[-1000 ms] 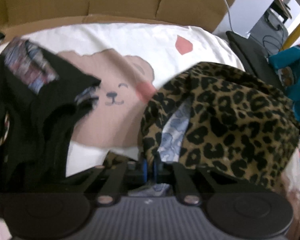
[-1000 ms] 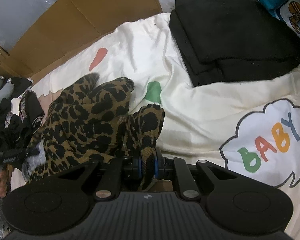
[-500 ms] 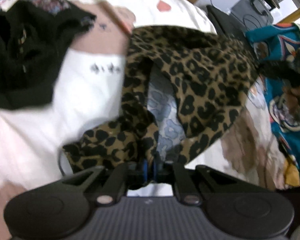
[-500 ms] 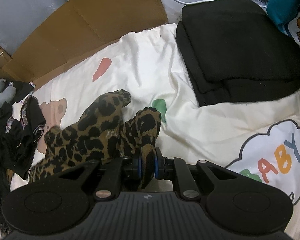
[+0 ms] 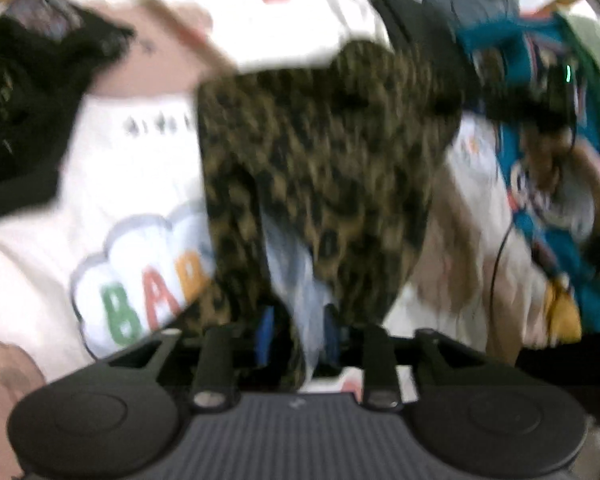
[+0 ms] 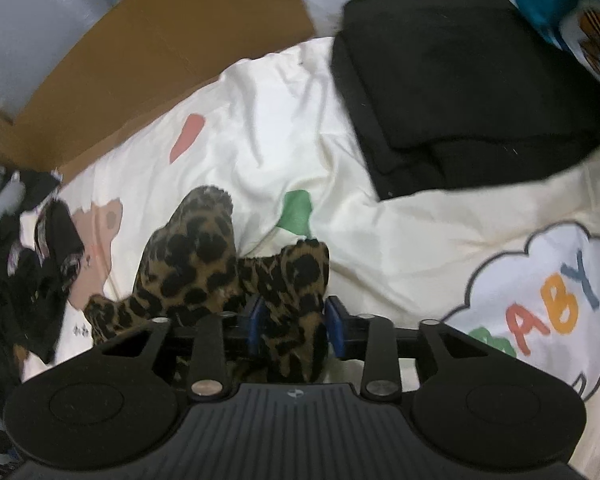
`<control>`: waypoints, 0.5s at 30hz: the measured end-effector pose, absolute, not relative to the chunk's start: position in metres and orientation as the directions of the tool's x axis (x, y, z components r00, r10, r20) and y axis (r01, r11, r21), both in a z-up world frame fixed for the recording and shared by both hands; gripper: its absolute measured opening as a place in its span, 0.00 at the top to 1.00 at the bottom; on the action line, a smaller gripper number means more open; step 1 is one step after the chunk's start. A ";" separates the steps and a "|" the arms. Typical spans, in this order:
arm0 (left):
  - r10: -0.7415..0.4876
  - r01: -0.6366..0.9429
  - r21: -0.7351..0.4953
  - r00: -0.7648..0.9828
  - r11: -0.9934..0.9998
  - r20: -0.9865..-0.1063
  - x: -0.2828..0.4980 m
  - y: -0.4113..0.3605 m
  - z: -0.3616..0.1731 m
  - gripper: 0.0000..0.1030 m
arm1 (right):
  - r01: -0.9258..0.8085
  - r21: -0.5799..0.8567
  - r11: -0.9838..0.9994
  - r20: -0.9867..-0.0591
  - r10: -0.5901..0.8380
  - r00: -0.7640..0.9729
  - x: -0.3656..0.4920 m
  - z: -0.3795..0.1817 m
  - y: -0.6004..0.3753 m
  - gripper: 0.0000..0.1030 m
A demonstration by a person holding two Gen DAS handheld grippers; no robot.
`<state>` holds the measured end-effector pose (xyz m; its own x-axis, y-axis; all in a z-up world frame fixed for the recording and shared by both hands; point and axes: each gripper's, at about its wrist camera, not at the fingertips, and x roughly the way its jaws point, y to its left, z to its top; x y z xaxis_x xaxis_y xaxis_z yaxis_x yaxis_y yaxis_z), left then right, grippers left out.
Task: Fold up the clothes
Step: 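Lift the leopard-print garment with both grippers, shaking it open, then stretch the waistband between both grippers and lower it onto the sheet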
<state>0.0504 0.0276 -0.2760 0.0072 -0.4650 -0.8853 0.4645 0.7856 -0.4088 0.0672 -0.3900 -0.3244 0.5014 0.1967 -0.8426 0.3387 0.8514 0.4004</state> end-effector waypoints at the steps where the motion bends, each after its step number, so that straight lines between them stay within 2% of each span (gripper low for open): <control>1: -0.477 0.480 -0.402 0.039 0.779 -0.878 0.055 0.025 -0.267 0.51 | 0.345 0.409 0.845 -0.842 0.203 0.500 0.065 -0.325 -0.391 0.59; 2: -0.487 0.495 -0.394 0.069 0.774 -0.871 0.060 0.023 -0.258 0.48 | 0.348 0.414 0.841 -0.843 0.210 0.496 0.062 -0.326 -0.392 0.58; 4: -0.489 0.522 -0.368 0.110 0.769 -0.865 0.073 0.016 -0.249 0.48 | 0.350 0.413 0.841 -0.846 0.213 0.488 0.058 -0.327 -0.391 0.54; 15: -0.520 0.691 -0.233 0.238 0.684 -0.820 0.123 -0.068 -0.241 0.45 | 0.413 0.473 0.778 -0.849 0.278 0.449 0.040 -0.346 -0.391 0.54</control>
<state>0.1227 -0.0679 -0.2410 0.2381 -0.5204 -0.8200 0.6912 0.6840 -0.2334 0.0402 -0.3912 -0.3459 0.4489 0.2779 -0.8493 0.4133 0.7781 0.4731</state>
